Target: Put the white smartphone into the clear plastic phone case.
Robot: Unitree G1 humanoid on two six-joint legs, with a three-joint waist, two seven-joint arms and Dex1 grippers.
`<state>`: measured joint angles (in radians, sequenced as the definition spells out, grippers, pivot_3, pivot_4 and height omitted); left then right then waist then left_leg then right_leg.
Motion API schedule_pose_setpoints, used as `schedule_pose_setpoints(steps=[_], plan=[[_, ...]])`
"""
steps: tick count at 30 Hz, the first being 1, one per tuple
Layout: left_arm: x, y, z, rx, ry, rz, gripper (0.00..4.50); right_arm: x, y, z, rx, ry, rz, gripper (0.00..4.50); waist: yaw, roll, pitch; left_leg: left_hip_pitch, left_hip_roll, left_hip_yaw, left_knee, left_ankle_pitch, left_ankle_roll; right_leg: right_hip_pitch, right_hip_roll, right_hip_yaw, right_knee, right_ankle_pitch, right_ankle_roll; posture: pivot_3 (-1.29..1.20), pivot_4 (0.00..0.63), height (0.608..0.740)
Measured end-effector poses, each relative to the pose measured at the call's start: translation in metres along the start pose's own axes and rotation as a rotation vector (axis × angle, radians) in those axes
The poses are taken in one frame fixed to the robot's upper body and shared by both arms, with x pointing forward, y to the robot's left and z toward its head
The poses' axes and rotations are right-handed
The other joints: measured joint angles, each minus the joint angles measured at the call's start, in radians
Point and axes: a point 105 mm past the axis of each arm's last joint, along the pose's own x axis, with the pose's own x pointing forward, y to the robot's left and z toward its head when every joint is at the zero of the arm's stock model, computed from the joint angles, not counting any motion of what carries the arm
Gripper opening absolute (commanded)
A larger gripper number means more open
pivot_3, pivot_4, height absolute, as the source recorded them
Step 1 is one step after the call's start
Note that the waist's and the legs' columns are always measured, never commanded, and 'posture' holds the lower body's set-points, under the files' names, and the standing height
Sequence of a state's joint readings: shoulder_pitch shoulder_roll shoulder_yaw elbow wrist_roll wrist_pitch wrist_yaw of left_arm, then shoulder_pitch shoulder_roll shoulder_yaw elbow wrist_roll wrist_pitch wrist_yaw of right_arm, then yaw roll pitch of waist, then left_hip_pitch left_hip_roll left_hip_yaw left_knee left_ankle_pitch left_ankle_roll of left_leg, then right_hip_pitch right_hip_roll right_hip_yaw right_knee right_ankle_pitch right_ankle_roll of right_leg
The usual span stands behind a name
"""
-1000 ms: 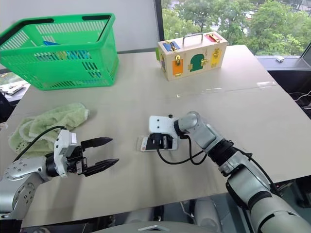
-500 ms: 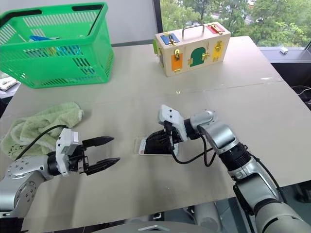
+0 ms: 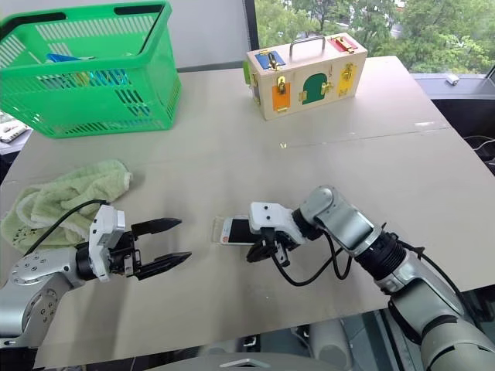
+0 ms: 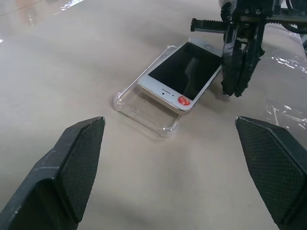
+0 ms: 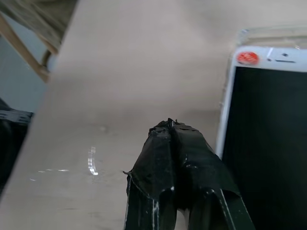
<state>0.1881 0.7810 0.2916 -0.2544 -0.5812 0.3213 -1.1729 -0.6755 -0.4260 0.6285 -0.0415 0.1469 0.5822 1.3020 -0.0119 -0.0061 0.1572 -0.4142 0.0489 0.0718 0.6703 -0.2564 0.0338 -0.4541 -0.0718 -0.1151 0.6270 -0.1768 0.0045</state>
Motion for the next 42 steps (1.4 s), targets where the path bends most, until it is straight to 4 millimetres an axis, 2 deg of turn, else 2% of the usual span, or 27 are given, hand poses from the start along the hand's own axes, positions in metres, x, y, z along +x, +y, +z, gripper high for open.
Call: schedule_pose_setpoints(steps=[10, 16, 31, 34, 38, 42], plan=[[0.0, -0.002, -0.001, -0.004, 0.005, -0.004, 4.5, 0.001, -0.002, 0.002, 0.002, 0.001, -0.013, 0.05, 0.001, 0.0, 0.0, 0.0, 0.0, 0.0, 0.0, 0.0, 0.0, 0.0, 0.0, 0.0, 0.0, -0.001, -0.002, 0.0, 0.15, 0.74], [0.0, -0.003, -0.002, -0.005, 0.005, -0.002, 4.5, -0.002, -0.005, 0.018, -0.001, -0.063, -0.029, 0.05, 0.001, 0.0, 0.0, 0.0, 0.0, 0.0, 0.0, 0.0, 0.0, 0.0, 0.0, 0.0, 0.0, 0.0, 0.0, 0.0, 0.15, 0.74], [0.003, -0.001, 0.001, 0.009, -0.001, -0.01, 4.5, 0.006, -0.017, 0.009, -0.016, -0.01, -0.108, 0.05, 0.001, 0.0, 0.0, 0.0, 0.0, 0.0, 0.0, 0.0, 0.0, 0.0, 0.0, 0.0, 0.001, 0.0, 0.0, 0.0, 0.15, 0.74], [0.007, -0.003, -0.001, 0.006, 0.013, -0.025, 4.5, 0.0, -0.01, 0.015, -0.003, -0.05, -0.082, 0.05, 0.001, 0.0, 0.0, 0.0, 0.0, 0.0, 0.0, 0.0, 0.0, 0.0, 0.0, 0.0, 0.001, 0.0, 0.0, 0.0, 0.15, 0.74], [0.013, -0.002, -0.007, 0.017, 0.059, -0.019, 4.5, -0.014, -0.005, 0.034, 0.002, -0.152, -0.083, 0.05, 0.0, -0.001, 0.0, 0.0, 0.0, 0.0, 0.0, 0.0, 0.0, 0.0, 0.0, 0.0, 0.001, 0.0, 0.0, 0.0, 0.15, 0.74], [0.016, -0.001, -0.015, 0.014, 0.094, -0.018, 4.5, -0.026, -0.011, 0.041, 0.021, -0.211, -0.17, 0.05, 0.001, 0.0, 0.0, 0.0, 0.0, 0.0, 0.0, 0.0, 0.0, 0.0, 0.0, 0.0, 0.001, 0.0, 0.0, 0.0, 0.15, 0.74]])
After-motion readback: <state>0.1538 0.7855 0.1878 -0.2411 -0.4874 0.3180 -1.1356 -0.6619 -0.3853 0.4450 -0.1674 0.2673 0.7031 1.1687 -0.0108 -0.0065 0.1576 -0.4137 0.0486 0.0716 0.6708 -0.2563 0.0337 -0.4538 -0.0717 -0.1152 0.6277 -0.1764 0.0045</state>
